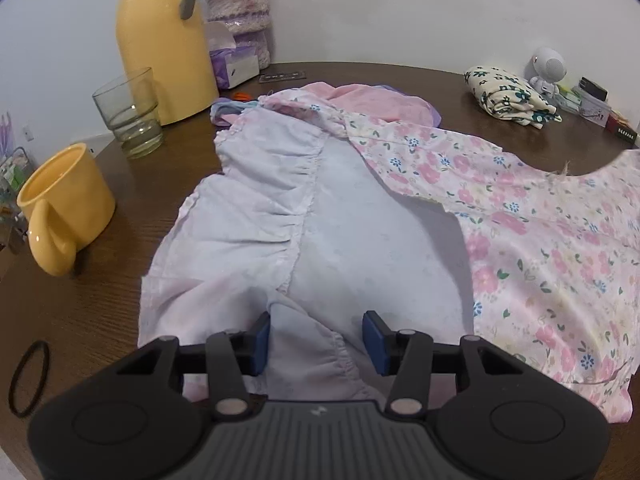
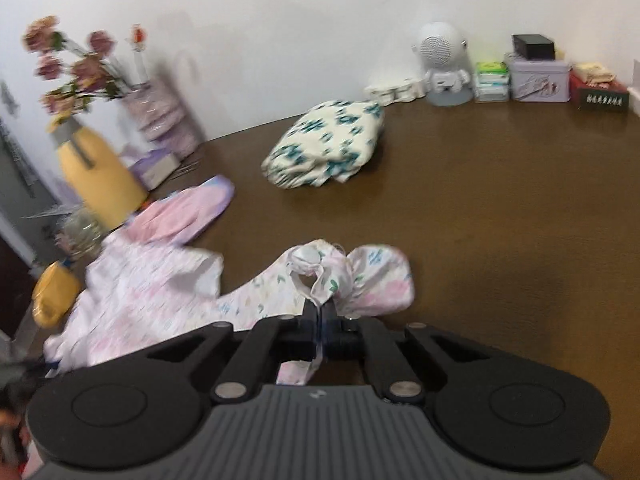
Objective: Fold clothes
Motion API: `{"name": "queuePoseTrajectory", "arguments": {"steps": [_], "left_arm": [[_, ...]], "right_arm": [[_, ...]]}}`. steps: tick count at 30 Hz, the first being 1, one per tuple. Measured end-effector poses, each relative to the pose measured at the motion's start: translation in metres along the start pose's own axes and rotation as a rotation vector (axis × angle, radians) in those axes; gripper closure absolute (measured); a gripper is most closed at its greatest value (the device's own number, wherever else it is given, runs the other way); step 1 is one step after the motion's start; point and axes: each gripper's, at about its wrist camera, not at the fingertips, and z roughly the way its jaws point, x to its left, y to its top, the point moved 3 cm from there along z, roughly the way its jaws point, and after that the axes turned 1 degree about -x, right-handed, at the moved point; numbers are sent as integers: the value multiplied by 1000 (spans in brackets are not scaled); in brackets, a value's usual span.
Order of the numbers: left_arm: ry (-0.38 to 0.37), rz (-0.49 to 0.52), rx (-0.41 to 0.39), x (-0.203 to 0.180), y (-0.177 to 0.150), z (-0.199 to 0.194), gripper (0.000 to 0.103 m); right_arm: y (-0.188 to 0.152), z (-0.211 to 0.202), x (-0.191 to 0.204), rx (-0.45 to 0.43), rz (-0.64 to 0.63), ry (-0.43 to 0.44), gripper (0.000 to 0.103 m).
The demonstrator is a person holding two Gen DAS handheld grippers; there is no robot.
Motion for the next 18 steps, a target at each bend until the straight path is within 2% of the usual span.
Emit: {"name": "queuePoseTrajectory", "arguments": {"steps": [3, 4, 5, 7, 9, 13, 16, 18], "left_arm": [[-13, -23, -9, 3, -1, 0, 56], [-20, -36, -15, 5, -1, -2, 56], [-27, -49, -22, 8, -2, -4, 56], [-40, -75, -42, 13, -2, -10, 55], [-37, -91, -55, 20, 0, -15, 54], [-16, -100, -61, 29, 2, -12, 52], [0, -105, -64, 37, 3, -10, 52], [13, -110, -65, 40, 3, -8, 52]], "right_arm": [[6, 25, 8, 35, -23, -16, 97], [4, 23, 10, 37, -20, 3, 88], [2, 19, 12, 33, -15, 26, 70], [-4, 7, 15, 18, -30, 55, 50], [-17, -13, 14, 2, -82, 43, 50], [-46, -36, 5, 51, -129, 50, 50], [-64, -34, 3, 82, -163, 45, 50], [-70, -25, 2, 94, -132, 54, 50]]}}
